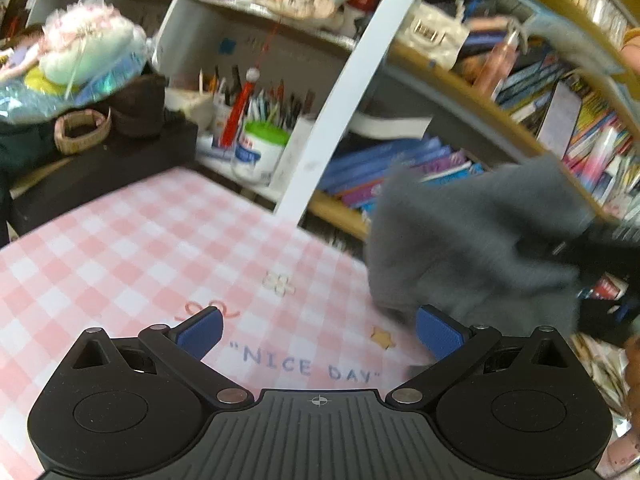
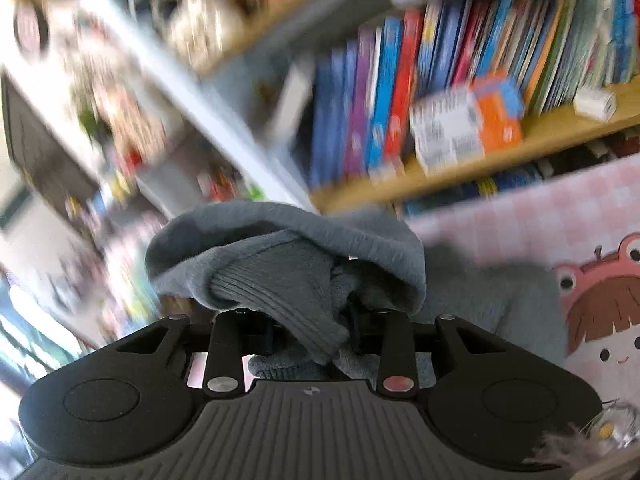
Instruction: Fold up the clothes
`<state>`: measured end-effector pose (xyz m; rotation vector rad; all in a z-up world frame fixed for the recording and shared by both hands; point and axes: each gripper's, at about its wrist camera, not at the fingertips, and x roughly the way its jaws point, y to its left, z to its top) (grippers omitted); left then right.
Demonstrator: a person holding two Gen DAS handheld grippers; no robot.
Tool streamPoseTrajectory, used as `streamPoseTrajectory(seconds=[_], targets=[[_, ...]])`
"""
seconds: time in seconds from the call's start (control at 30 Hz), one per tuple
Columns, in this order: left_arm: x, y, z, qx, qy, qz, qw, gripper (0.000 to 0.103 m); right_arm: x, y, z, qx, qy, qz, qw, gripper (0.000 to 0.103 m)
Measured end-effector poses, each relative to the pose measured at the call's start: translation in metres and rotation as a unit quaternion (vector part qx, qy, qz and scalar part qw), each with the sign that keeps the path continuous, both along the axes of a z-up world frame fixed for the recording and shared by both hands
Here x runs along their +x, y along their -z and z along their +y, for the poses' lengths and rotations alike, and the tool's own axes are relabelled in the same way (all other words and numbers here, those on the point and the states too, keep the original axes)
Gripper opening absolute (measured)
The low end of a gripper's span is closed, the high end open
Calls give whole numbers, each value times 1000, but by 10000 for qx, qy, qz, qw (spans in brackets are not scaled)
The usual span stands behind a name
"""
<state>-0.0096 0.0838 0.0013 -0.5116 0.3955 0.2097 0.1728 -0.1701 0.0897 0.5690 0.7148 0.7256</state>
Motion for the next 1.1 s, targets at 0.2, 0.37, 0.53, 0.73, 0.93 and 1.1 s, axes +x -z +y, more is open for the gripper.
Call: streamPoseTrajectory(seconds=[0.2, 0.37, 0.53, 0.73, 0.93, 1.1], targets=[[-2, -4, -5, 17, 159, -46, 9999, 103, -35, -8, -100, 1051, 1390, 150, 9846, 30], [5, 1, -14, 36, 498, 143, 9987, 103, -67, 60, -156, -364, 2342, 1236, 9636, 30], [13, 4, -30, 213, 1065, 370, 9934, 103, -92, 101, -187, -694, 2897, 2010, 9332, 35], [21, 13, -43, 195, 1712, 724, 9824, 103, -108, 102, -198, -1059, 3001, 1766, 9314, 50], [32, 25, -52, 90, 2107, 998, 9724, 100, -122, 98, -201, -1357, 3140, 1541, 9270, 58], [49, 31, -58, -83, 2259, 1271, 9658, 76, -129, 88, -204, -1496, 3375, 1385, 9190, 61]])
